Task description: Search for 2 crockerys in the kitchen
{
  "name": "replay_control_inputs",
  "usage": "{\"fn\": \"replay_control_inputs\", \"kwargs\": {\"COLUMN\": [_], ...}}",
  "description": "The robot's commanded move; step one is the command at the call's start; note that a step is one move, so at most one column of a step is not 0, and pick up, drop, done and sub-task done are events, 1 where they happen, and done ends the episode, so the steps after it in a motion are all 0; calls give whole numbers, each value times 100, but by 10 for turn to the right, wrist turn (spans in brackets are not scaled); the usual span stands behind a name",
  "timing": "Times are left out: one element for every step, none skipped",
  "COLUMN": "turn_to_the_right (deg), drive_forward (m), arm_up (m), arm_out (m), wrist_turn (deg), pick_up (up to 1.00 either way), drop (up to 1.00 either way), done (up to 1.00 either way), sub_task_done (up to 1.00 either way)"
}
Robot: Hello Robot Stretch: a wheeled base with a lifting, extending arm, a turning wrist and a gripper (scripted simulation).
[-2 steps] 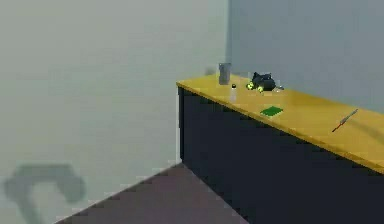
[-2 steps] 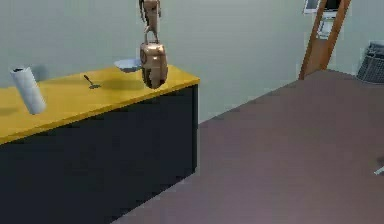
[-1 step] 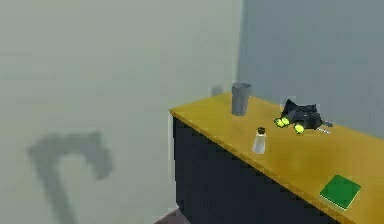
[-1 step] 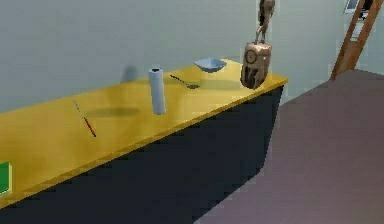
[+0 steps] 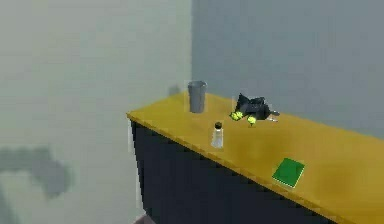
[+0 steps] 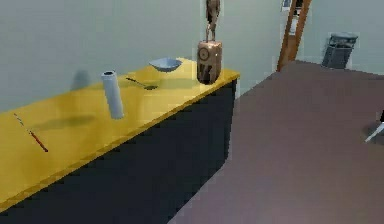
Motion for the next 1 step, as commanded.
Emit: {"fn": "replay_control_inputs", "kwargs": {"turn_to_the_right": [0], "drive_forward": [0], "arm_up": [0], "arm_out": [0], "wrist_turn": [0], "pick_up": [0], "drop": [0], "done": [100], "sub_task_done": [0]}}
